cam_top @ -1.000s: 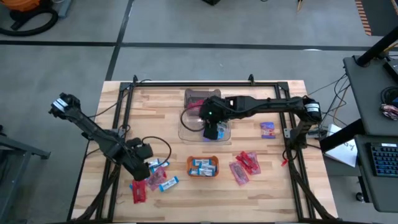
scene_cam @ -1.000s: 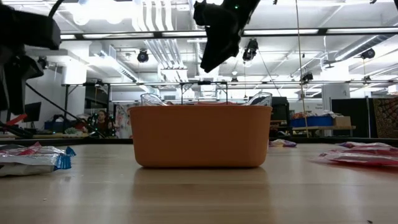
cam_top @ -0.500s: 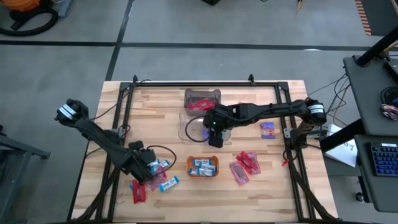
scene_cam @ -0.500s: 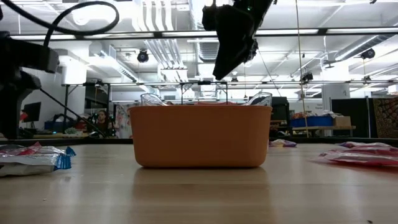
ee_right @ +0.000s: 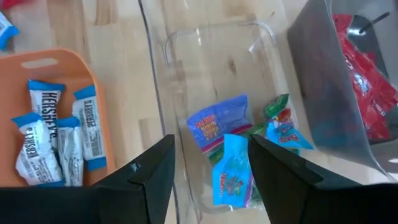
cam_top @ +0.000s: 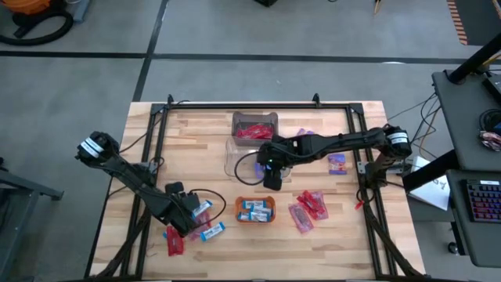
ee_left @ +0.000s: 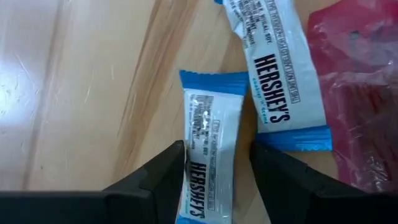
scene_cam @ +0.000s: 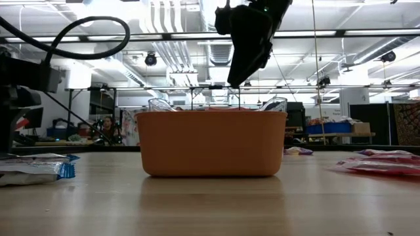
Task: Sort candy
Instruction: Put the white chocolate bar into the orange bin
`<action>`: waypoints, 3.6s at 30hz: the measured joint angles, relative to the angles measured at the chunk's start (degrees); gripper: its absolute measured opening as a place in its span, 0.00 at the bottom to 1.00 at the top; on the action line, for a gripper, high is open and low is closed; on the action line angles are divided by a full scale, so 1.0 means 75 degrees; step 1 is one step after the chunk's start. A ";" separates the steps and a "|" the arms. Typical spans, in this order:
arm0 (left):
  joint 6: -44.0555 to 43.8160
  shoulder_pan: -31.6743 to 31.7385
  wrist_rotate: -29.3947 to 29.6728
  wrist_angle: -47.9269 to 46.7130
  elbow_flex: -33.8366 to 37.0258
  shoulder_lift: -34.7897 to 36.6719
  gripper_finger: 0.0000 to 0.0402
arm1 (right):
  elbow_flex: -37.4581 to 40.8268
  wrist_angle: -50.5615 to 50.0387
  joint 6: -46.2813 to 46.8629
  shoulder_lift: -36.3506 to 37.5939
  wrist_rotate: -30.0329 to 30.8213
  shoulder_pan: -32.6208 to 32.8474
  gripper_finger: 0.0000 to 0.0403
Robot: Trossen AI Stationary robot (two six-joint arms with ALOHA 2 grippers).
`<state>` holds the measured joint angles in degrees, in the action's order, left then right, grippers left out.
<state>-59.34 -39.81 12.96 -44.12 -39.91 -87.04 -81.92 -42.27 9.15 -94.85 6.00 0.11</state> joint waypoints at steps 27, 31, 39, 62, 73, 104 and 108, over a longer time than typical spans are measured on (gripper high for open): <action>0.1318 0.0098 0.1840 0.0724 0.0072 0.2674 0.01 | 0.1766 0.4380 -0.1601 0.0490 -0.0018 0.0657 0.48; 0.3582 0.0348 0.2938 0.2764 0.0054 0.3429 0.01 | 0.2269 0.6450 -0.1775 0.0404 -0.0268 0.0654 0.48; 0.7174 0.0836 0.4378 0.4698 0.0043 0.3617 0.01 | 0.3464 1.1139 -0.2171 0.0386 -0.0626 0.0724 0.48; 0.7885 0.2781 0.6026 0.8114 0.0043 0.1358 0.01 | 0.2674 1.1130 -0.0580 -0.0627 0.3326 0.0733 0.48; 0.8080 0.2780 0.5941 0.8254 0.0043 0.1389 0.01 | 0.2674 1.1099 -0.0475 -0.0627 0.2935 0.0665 0.22; 0.7061 0.2658 0.3581 0.5711 0.0037 0.2746 0.42 | 0.2103 0.6902 -0.1024 0.0790 0.0420 0.0681 0.04; 0.6578 0.2614 0.3312 0.5081 0.0034 0.3242 0.42 | 0.1704 0.5055 -0.1328 0.0801 -0.1717 0.0822 0.04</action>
<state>-10.01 -20.20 37.79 -6.01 -39.66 -62.72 -69.14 -4.36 -0.81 -88.84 -6.88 6.27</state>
